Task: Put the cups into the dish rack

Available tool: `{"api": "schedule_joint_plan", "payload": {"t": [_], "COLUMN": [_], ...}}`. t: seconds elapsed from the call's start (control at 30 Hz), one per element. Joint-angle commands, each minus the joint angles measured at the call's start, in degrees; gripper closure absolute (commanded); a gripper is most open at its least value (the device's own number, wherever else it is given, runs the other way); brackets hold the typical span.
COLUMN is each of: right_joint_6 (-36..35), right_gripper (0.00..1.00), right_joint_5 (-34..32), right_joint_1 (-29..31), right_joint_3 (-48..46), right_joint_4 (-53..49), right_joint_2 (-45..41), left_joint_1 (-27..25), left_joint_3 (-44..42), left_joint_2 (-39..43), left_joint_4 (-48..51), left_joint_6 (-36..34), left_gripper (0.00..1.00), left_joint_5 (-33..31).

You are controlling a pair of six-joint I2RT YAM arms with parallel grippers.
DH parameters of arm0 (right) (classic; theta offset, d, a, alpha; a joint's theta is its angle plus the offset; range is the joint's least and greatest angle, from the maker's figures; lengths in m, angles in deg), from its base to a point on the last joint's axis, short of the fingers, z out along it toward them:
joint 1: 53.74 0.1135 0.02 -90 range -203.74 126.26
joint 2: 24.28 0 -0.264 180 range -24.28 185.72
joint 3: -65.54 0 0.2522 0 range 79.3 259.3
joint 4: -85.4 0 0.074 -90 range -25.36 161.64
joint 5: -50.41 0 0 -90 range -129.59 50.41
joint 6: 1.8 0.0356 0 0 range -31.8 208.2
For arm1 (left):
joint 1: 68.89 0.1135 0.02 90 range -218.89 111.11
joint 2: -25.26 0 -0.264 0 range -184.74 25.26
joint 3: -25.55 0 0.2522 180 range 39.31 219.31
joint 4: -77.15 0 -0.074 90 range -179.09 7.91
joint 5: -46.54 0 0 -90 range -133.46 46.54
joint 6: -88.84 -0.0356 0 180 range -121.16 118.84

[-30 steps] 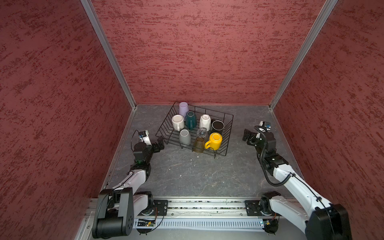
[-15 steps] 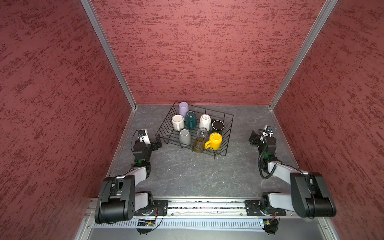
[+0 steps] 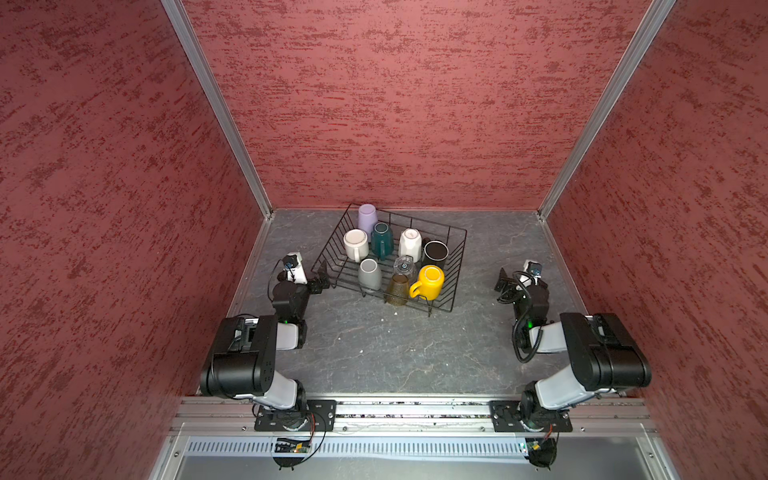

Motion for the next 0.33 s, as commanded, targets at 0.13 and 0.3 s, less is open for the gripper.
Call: {"api": "schedule_joint_plan", "payload": {"t": [0.13, 0.3], "right_joint_6": [-0.17, -0.79], "right_gripper": [0.01, 0.01], "right_joint_5": [-0.93, 0.40], "right_joint_1": [-0.27, -0.25], "right_joint_3": [-0.07, -1.38], "right_joint_4": [5.09, 7.64], "right_joint_2": [-0.03, -0.03], "left_joint_1": [-0.34, -1.41], "left_joint_3": [0.30, 2.19], "left_joint_2": [-1.30, -1.07], "left_joint_4": [3.36, 7.15], "left_joint_6": [-0.76, -0.39], "left_gripper": [0.00, 0.00], "left_joint_5": [-3.19, -7.57]}}
